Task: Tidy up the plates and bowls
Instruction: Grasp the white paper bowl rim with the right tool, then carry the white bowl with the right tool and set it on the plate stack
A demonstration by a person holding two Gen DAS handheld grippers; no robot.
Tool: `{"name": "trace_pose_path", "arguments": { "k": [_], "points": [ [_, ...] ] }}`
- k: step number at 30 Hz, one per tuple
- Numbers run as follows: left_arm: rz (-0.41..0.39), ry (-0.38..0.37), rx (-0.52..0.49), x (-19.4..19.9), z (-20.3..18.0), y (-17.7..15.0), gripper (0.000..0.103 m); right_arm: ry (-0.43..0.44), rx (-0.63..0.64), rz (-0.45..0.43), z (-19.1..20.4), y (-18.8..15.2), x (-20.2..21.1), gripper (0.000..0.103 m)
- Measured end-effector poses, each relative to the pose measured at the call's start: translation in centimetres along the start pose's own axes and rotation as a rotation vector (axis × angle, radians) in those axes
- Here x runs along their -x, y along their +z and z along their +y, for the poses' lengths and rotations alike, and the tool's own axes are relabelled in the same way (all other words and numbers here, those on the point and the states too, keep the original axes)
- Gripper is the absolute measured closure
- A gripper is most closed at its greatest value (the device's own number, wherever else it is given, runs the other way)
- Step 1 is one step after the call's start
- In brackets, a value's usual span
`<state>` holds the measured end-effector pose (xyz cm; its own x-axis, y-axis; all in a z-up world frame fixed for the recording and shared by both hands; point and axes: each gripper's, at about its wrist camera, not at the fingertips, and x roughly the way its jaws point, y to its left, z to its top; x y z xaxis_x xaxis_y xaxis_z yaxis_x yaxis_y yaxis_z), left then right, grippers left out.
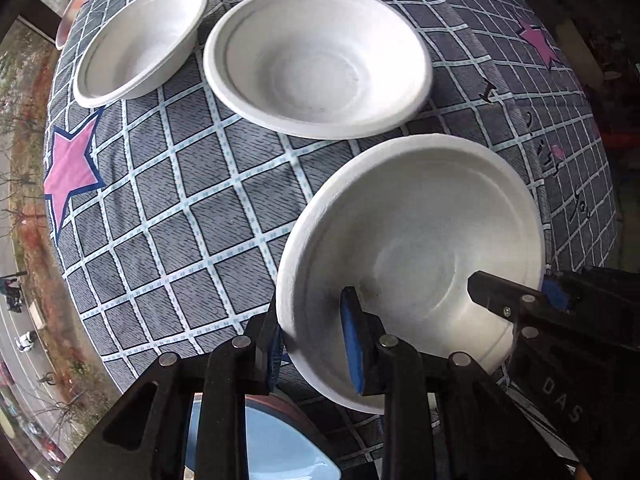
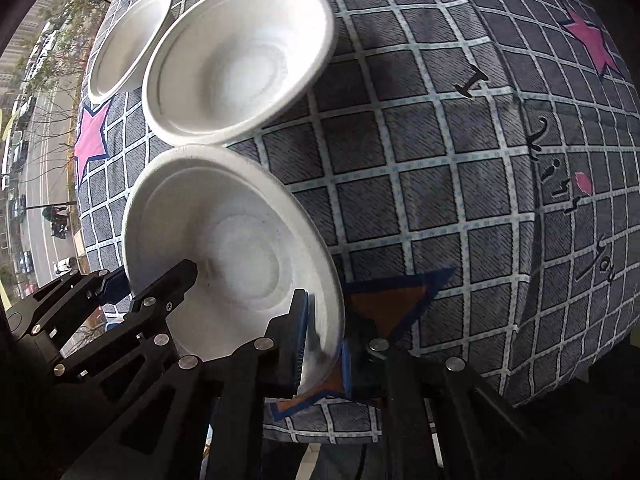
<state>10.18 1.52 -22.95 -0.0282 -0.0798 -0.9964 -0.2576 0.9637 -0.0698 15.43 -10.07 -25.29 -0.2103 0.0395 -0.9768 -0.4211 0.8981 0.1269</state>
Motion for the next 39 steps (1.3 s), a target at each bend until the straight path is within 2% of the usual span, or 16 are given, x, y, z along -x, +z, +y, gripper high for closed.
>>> {"name": "trace_pose_path", "arguments": {
  "k": [6, 10, 11, 12, 13, 14, 15, 17, 18, 21, 25, 27, 30, 31, 39],
  "points": [
    [0.05, -0.02, -0.123, -1.6, -6.1, -0.8, 0.074, -0.038, -0.155, 0.016, -5.8, -3.4, 0.1, 0.087],
    [0.068, -0.044, -0.142, -2.4, -7.7, -0.8, 0.074, -0.068, -0.17, 0.023, -7.3, -4.1, -0.3, 0.087],
    [0.068, -0.04, -0.143, -2.4, -8.1, -0.8, 0.068, -0.07, -0.171, 0.024, -7.3, -4.1, -0.3, 0.087],
    [0.073, -0.029, -0.144, -2.4, -8.2, -0.8, 0.052, -0.063, -0.175, 0.025, -7.8, -4.1, -0.3, 0.087],
    [0.074, -0.008, -0.142, -2.3, -7.8, -0.8, 0.041, -0.061, -0.181, 0.029, -8.1, -4.2, -0.5, 0.087],
    [0.064, 0.001, -0.136, -2.0, -7.6, -0.8, 0.023, -0.077, -0.19, 0.035, -8.9, -4.4, -0.3, 0.085],
    [0.047, -0.006, -0.128, -1.5, -7.3, -1.0, 0.022, -0.095, -0.204, 0.039, -9.3, -4.1, -0.3, 0.079],
    [0.046, -0.04, -0.117, -0.5, -6.1, -1.4, 0.022, -0.115, -0.248, 0.034, -10.6, -3.1, 0.4, 0.016],
    [0.047, -0.057, -0.111, 0.3, -6.1, -1.3, 0.022, -0.105, -0.271, 0.009, -11.5, -2.9, 1.2, 0.013],
    [0.037, -0.074, -0.094, 1.8, -5.8, -2.2, 0.022, -0.079, -0.302, -0.028, -14.0, -0.8, 3.4, 0.013],
    [0.036, -0.061, -0.057, 2.9, -4.4, -4.3, 0.021, -0.113, -0.327, -0.066, -15.7, 0.8, 5.6, 0.013],
    [0.024, -0.06, -0.033, 3.2, -3.8, -5.9, 0.021, -0.106, -0.346, -0.078, -14.3, 2.7, 6.9, 0.013],
    [-0.003, -0.07, 0.013, 4.3, -2.7, -5.5, 0.021, -0.099, -0.351, -0.088, -14.9, 3.4, 8.4, 0.013],
    [-0.013, -0.075, 0.031, 4.9, -1.4, -4.9, 0.021, -0.106, -0.341, -0.09, -14.0, 3.9, 8.8, 0.013],
    [-0.045, -0.113, 0.135, 5.7, 1.5, -2.9, 0.021, -0.111, -0.244, -0.092, -11.4, 8.5, 10.4, 0.013]
  ]
}}
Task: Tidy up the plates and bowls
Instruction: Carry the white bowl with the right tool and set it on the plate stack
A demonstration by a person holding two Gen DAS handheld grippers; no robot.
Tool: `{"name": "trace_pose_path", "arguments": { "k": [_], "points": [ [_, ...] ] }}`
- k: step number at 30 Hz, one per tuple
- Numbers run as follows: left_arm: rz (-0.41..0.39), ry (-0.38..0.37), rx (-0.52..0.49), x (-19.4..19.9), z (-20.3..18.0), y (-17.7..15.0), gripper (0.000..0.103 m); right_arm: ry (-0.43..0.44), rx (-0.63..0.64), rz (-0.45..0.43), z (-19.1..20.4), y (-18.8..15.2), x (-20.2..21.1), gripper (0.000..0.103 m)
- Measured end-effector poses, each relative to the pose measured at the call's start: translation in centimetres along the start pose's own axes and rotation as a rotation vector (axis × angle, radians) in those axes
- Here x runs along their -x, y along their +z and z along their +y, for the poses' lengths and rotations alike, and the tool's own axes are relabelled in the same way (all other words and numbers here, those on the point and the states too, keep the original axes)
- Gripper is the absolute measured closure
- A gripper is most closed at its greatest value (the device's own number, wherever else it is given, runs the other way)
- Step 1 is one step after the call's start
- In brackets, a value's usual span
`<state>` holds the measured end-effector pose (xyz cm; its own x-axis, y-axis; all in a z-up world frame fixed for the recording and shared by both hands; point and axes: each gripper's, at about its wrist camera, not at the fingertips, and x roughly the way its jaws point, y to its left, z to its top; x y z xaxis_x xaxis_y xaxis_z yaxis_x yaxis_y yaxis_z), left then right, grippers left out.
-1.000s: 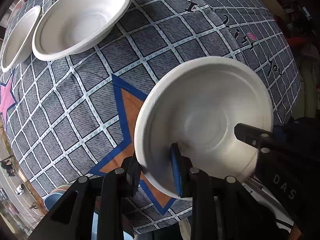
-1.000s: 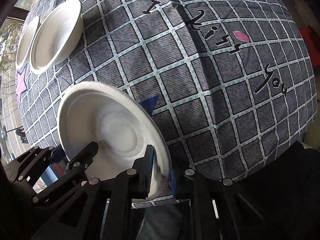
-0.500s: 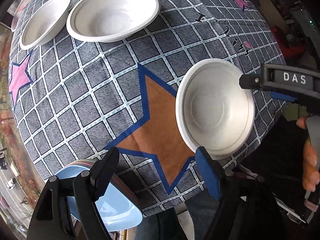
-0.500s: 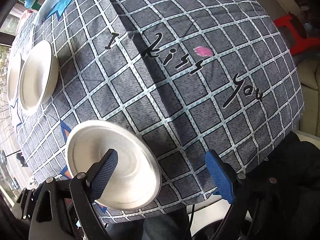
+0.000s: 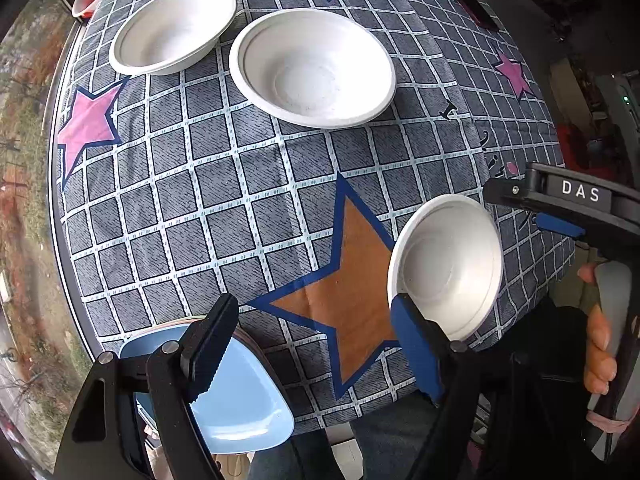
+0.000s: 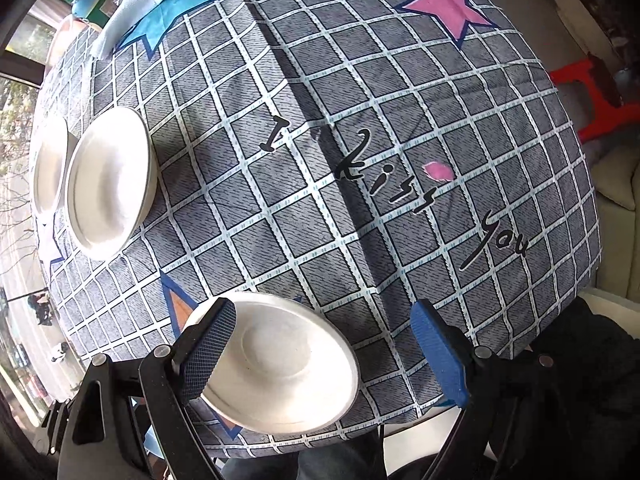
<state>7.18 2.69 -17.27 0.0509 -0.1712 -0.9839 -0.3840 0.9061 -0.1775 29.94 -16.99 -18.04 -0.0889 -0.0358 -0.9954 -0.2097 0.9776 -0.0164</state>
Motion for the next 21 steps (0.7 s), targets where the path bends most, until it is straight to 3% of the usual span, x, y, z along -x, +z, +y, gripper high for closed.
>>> {"name": "trace_pose_path", "arguments": {
  "k": [9, 15, 18, 21],
  "points": [
    [-0.005, -0.002, 0.036, -0.1, 0.2, 1.0, 0.021, 0.013, 0.047, 0.008, 1.9, 0.8, -0.2, 0.013],
    [-0.017, 0.003, 0.078, 0.2, 0.7, 2.5, 0.021, 0.005, 0.071, 0.007, -0.3, -1.2, -0.5, 0.013],
    [-0.032, 0.012, 0.113, 0.4, 1.2, 3.7, 0.021, -0.007, 0.095, 0.002, 0.9, -0.3, -1.2, 0.013],
    [-0.04, 0.021, 0.161, 0.4, 2.0, 5.1, 0.021, -0.01, 0.128, -0.001, 1.9, 2.9, -0.6, 0.013]
  ]
}}
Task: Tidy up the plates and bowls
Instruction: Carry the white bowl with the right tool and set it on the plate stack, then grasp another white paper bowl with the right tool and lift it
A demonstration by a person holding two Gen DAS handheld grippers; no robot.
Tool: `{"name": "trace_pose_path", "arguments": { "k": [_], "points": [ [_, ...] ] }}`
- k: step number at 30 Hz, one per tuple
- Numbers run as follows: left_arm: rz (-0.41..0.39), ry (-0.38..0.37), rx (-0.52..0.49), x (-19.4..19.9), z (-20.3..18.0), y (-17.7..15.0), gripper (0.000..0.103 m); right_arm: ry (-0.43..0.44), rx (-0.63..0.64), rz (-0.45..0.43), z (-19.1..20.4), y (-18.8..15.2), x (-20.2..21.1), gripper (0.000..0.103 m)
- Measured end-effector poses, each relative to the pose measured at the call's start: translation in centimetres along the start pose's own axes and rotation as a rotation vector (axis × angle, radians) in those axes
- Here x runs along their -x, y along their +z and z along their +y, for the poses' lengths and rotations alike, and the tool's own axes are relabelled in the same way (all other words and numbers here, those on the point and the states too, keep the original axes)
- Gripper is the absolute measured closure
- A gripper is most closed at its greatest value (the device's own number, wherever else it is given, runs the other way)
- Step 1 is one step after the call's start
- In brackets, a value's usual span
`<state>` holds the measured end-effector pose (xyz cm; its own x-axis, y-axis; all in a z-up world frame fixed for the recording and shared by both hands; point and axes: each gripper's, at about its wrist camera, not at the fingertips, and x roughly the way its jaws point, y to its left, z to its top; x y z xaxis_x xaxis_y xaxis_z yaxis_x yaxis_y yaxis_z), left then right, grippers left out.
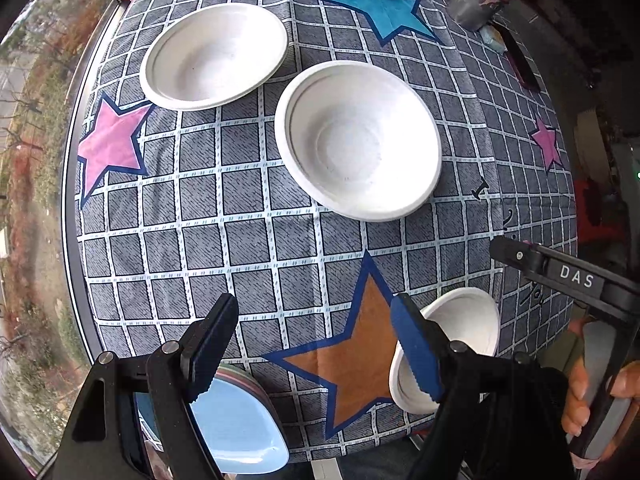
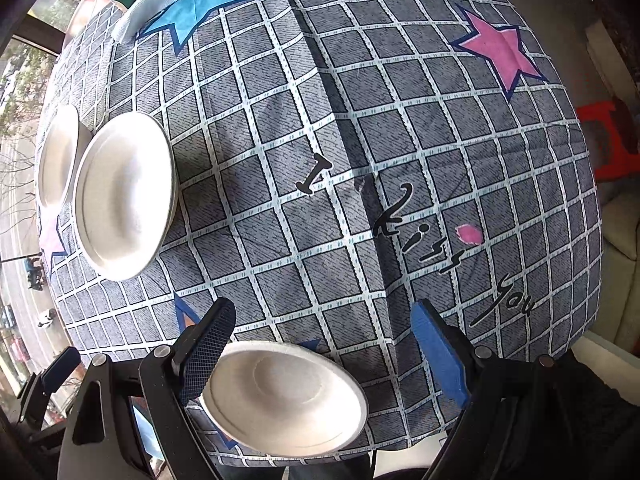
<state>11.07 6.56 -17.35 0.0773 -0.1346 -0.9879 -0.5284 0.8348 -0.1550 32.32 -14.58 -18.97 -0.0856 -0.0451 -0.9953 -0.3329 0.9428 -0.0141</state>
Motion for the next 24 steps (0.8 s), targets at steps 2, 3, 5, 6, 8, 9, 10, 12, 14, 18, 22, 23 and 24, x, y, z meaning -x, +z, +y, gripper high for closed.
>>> {"name": "trace_pose_path", "arguments": {
  "k": [2, 3, 5, 6, 8, 9, 10, 12, 14, 18, 22, 23, 24],
  "points": [
    [-0.009, 0.008, 0.036, -0.1, 0.6, 1.1, 0.021, -0.004, 0.026, -0.003, 0.1, 1.7, 0.4, 0.013],
    [-0.016, 0.016, 0.057, -0.1, 1.0, 1.6, 0.021, -0.006, 0.042, -0.003, 0.5, 2.7, 0.5, 0.013],
    [-0.031, 0.024, 0.098, -0.1, 1.8, 2.6, 0.021, -0.012, 0.076, -0.004, 0.9, 4.4, 0.7, 0.013],
    [-0.039, 0.032, 0.118, -0.2, 2.1, 3.2, 0.021, -0.012, 0.094, -0.007, 1.2, 5.3, 0.9, 0.013],
    [-0.052, 0.049, 0.151, -0.5, 2.8, 4.1, 0.022, -0.012, 0.133, -0.01, 1.8, 6.8, 1.1, 0.013],
    [-0.053, 0.057, 0.163, -0.8, 3.0, 4.6, 0.022, -0.01, 0.151, -0.012, 2.4, 7.5, 1.0, 0.013],
    [-0.052, 0.064, 0.171, -1.1, 3.1, 5.0, 0.022, -0.008, 0.168, -0.013, 2.7, 8.3, 1.1, 0.013],
    [-0.053, 0.077, 0.18, -1.6, 3.2, 5.7, 0.022, -0.001, 0.195, -0.016, 3.2, 9.9, 1.2, 0.013],
    [-0.053, 0.091, 0.182, -2.3, 3.1, 6.3, 0.022, 0.013, 0.218, -0.019, 3.9, 11.3, 1.3, 0.013],
    [-0.033, 0.11, 0.166, -4.1, 2.3, 7.3, 0.022, -0.003, 0.273, -0.022, 5.4, 14.0, 0.7, 0.013],
    [-0.035, 0.142, 0.16, -5.5, 2.1, 8.3, 0.022, -0.035, 0.272, -0.014, 5.0, 15.8, -0.2, 0.013],
    [-0.033, 0.143, 0.162, -5.8, 2.1, 8.6, 0.022, -0.035, 0.268, -0.012, 5.0, 16.3, -0.3, 0.013],
    [-0.03, 0.142, 0.163, -6.1, 2.1, 8.9, 0.022, -0.035, 0.265, -0.012, 5.1, 15.9, -0.7, 0.013]
  ]
}}
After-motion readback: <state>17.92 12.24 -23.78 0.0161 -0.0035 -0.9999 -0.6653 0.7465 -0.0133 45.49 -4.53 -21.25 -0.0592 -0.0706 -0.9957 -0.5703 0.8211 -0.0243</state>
